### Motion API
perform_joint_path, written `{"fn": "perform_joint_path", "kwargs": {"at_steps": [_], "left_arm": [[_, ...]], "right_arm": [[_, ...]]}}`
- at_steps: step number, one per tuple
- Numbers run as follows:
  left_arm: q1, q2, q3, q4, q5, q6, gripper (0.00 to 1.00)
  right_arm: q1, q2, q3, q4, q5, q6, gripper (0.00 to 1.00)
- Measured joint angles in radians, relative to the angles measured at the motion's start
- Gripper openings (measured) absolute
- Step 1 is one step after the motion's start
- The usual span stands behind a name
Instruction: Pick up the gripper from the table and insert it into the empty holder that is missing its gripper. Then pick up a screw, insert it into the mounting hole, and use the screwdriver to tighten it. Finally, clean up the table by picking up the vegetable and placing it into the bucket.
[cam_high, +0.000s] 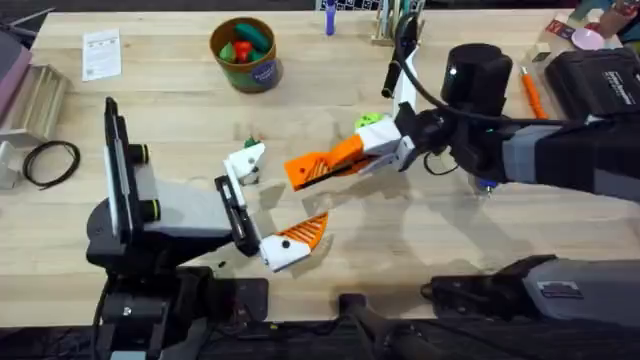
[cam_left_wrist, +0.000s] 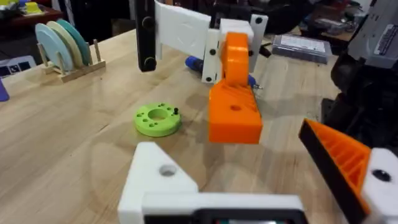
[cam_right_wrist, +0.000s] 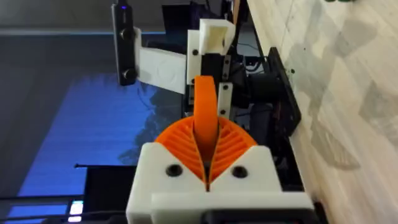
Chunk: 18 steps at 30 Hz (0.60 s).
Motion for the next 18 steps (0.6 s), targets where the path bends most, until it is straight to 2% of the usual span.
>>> {"fn": "perform_joint_path", "kwargs": {"at_steps": [6,18], "left_arm": [[0.0,0.0,0.0,0.0,0.0,0.0,0.986],[0.0,0.0,0.0,0.0,0.0,0.0,0.987]], "right_arm": [[0.03,0.05,0.0,-0.001,-0.001,0.009,0.009],[0.084,0.054,0.008,0.0,0.045,0.026,0.009]]}}
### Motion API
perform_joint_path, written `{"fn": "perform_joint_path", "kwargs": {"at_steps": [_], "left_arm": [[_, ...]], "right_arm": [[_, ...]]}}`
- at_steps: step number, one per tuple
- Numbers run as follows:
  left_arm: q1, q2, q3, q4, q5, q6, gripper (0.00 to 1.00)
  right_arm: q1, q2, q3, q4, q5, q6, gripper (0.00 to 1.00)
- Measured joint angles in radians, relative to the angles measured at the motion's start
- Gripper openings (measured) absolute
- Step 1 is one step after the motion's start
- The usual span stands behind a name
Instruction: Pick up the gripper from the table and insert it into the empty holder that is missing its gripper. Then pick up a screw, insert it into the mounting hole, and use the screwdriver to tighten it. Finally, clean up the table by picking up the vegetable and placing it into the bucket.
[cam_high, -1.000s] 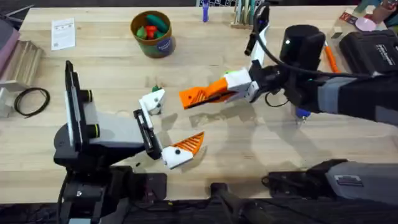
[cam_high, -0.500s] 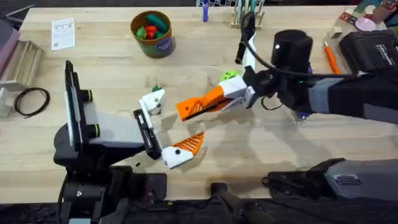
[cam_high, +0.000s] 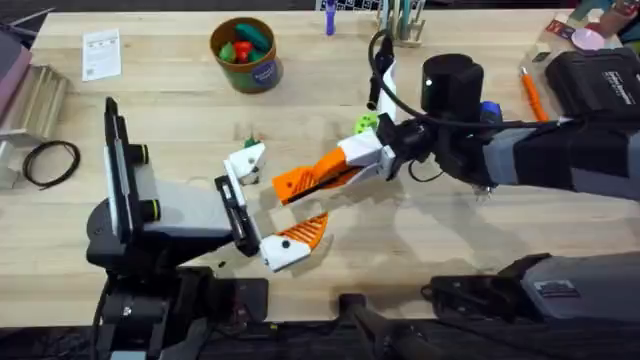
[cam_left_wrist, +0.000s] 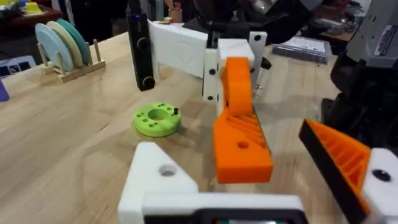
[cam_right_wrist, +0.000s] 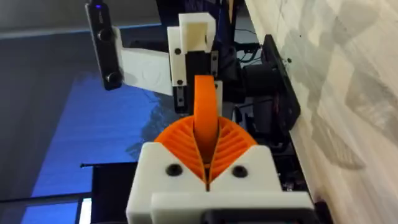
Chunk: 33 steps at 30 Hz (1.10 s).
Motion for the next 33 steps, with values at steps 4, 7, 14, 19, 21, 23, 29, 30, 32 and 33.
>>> {"fn": "perform_joint_path", "kwargs": {"at_steps": [4,7,14,19,21,23,29,30,32,33], "left_arm": [[0.0,0.0,0.0,0.0,0.0,0.0,0.985],[0.0,0.0,0.0,0.0,0.0,0.0,0.985],[0.0,0.0,0.0,0.0,0.0,0.0,0.985],[0.0,0.0,0.0,0.0,0.0,0.0,0.985],[0.0,0.0,0.0,0.0,0.0,0.0,0.985],[0.0,0.0,0.0,0.0,0.0,0.0,0.985],[0.0,0.0,0.0,0.0,0.0,0.0,0.985],[0.0,0.0,0.0,0.0,0.0,0.0,0.985],[0.0,0.0,0.0,0.0,0.0,0.0,0.985],[0.0,0.0,0.0,0.0,0.0,0.0,0.985]], "right_arm": [[0.02,0.0,0.014,0.012,0.018,0.004,0.009],[0.027,0.0,0.035,0.019,0.024,0.004,0.009],[0.028,0.0,0.049,0.021,0.03,0.013,0.009],[0.034,0.015,0.049,0.092,0.032,0.038,0.009],[0.043,0.042,0.05,0.189,0.031,0.077,0.009],[0.05,0.077,0.052,0.295,0.032,0.121,0.009],[0.056,0.145,0.055,0.333,0.027,0.213,0.009],[0.056,0.149,0.055,0.337,0.027,0.22,0.009],[0.056,0.151,0.055,0.352,0.026,0.229,0.009],[0.056,0.151,0.056,0.36,0.026,0.231,0.009]]}}
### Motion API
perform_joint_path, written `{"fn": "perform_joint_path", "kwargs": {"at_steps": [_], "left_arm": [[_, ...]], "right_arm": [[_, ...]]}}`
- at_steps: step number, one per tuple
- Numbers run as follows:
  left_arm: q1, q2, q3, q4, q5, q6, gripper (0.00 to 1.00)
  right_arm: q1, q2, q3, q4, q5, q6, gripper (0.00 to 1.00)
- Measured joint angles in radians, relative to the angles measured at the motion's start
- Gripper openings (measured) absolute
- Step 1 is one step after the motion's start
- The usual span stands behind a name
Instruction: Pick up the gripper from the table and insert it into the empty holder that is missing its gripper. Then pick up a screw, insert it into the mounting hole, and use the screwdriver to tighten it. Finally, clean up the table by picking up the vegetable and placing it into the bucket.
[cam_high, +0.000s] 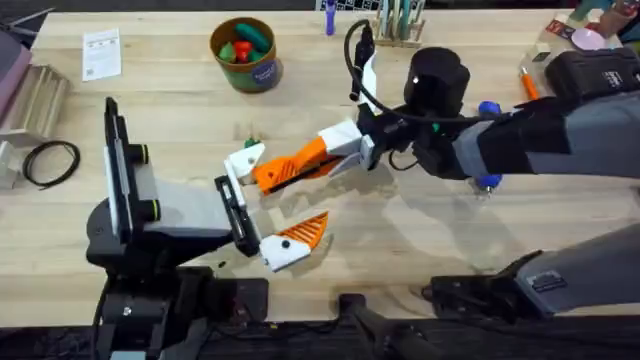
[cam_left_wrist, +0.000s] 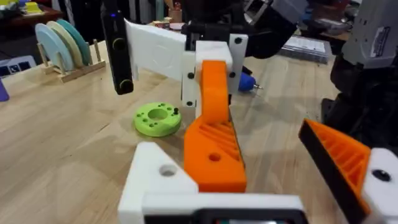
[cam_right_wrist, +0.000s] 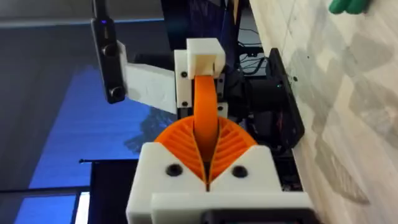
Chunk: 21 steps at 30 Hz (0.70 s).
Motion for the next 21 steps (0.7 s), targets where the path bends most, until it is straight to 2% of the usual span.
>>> {"fn": "perform_joint_path", "kwargs": {"at_steps": [21], "left_arm": [[0.004,0.0,0.0,0.0,-0.005,-0.001,0.985]], "right_arm": [[0.028,0.0,0.0,0.007,0.089,0.012,0.009]]}}
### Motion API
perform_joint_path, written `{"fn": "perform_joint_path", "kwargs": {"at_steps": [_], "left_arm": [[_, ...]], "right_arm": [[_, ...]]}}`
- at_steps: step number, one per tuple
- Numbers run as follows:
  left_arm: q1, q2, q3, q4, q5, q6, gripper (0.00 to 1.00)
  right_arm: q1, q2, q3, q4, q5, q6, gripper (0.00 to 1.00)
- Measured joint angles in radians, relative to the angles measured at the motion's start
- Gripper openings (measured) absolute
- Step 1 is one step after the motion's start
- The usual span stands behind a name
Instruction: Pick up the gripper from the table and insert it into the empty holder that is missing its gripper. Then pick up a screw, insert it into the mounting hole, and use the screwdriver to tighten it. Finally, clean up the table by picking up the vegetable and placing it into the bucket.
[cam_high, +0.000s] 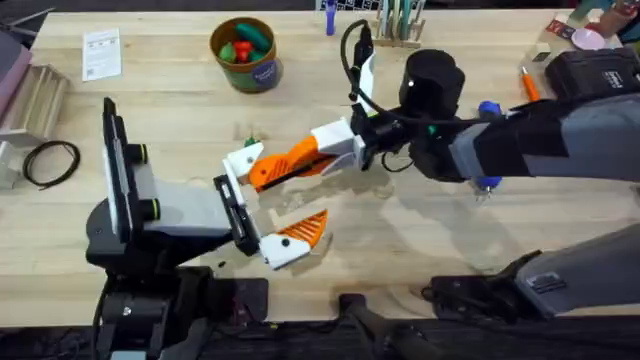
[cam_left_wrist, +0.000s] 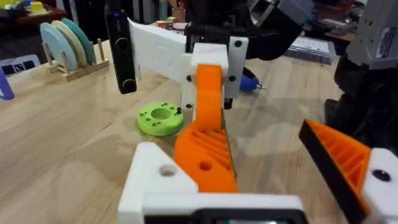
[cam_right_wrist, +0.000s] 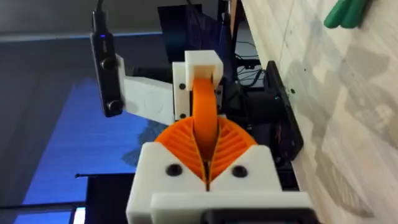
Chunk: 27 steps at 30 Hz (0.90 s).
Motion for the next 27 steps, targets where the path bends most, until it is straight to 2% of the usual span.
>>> {"fn": "perform_joint_path", "kwargs": {"at_steps": [14,27], "left_arm": [[0.0,0.0,0.0,0.0,-0.002,-0.002,0.985],[0.0,0.0,0.0,0.001,-0.007,-0.007,0.985]], "right_arm": [[0.012,0.0,0.003,0.007,0.117,-0.001,0.008],[0.018,0.0,0.003,0.006,0.134,-0.001,0.008]]}}
